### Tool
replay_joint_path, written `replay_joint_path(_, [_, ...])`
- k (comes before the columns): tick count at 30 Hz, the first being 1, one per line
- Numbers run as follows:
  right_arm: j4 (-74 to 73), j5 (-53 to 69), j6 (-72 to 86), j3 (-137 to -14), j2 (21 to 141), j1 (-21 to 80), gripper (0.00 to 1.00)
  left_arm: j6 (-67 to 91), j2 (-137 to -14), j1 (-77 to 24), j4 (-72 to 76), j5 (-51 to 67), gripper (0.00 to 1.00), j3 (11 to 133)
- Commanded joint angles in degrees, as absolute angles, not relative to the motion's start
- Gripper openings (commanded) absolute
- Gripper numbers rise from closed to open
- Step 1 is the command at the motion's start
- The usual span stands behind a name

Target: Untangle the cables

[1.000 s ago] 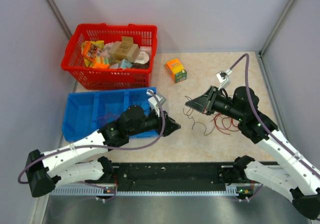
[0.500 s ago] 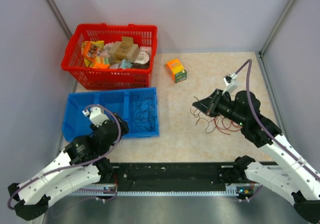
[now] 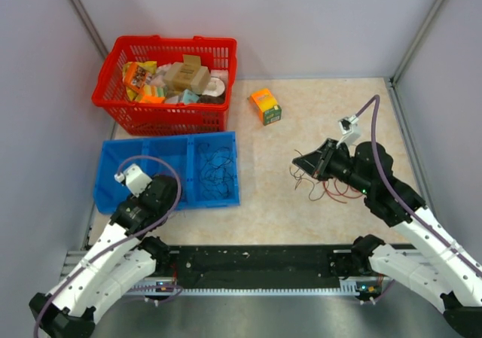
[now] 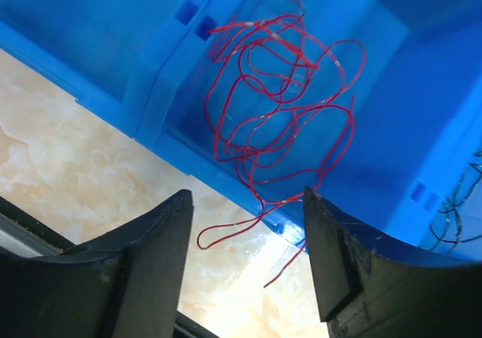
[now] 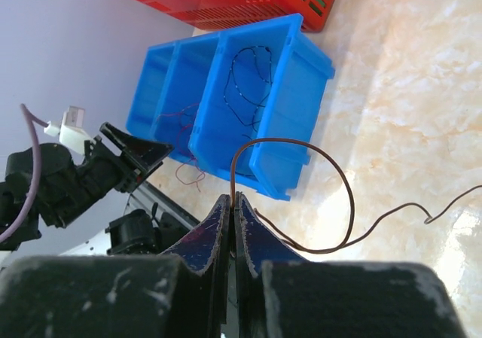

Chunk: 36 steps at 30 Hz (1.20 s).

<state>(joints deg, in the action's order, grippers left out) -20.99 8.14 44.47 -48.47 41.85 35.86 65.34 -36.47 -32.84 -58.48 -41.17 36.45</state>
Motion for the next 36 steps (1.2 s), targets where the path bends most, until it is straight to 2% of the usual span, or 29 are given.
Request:
replay_joint_path(1, [-20.1,6.9,42.9,-48.4,41.2,36.6,0.0,60.4,-37.8,-28.4,-50.8,-33.0,0.6,32.1])
replay_joint_path(4, [-20.1,5.9,42.8,-48.2,41.2,36.5,0.0,61.8,-37.0,-28.4,-49.5,-30.4,0.43,30.0])
replay_joint_path(10, [-20.0,6.5,42.5,-48.3,42.6,36.6,0.0,62.6,-35.9,-28.4,-48.3,-28.0,0.39,28.1])
replay_joint_path(11, [-20.0,6.5,42.5,-48.3,42.7,36.6,0.0,62.5,-35.9,-28.4,-48.0,-28.0,0.35,28.0])
replay_joint_path(14, [-19.9,6.4,42.5,-47.9,42.6,36.6,0.0,61.1,-35.9,-28.3,-46.7,-28.3,0.12,28.3])
replay_joint_path(16, [-20.0,6.2,42.5,-47.6,42.4,36.5,0.0,59.7,-36.1,-28.4,-46.2,-29.3,0.0,29.7])
replay_joint_path(25, [-19.9,6.1,42.7,-47.4,42.3,36.6,0.0,48.6,-40.7,-26.6,-39.1,-33.8,0.0,39.8])
replay_joint_path(29, [-19.8,6.2,42.8,-47.4,42.4,36.6,0.0,42.1,-46.9,-20.5,-29.5,-28.0,0.0,40.2])
replay_joint_path(36, [-19.8,6.1,42.7,-47.6,42.4,36.6,0.0,43.3,-57.2,-10.3,-24.8,-21.2,0.0,40.1])
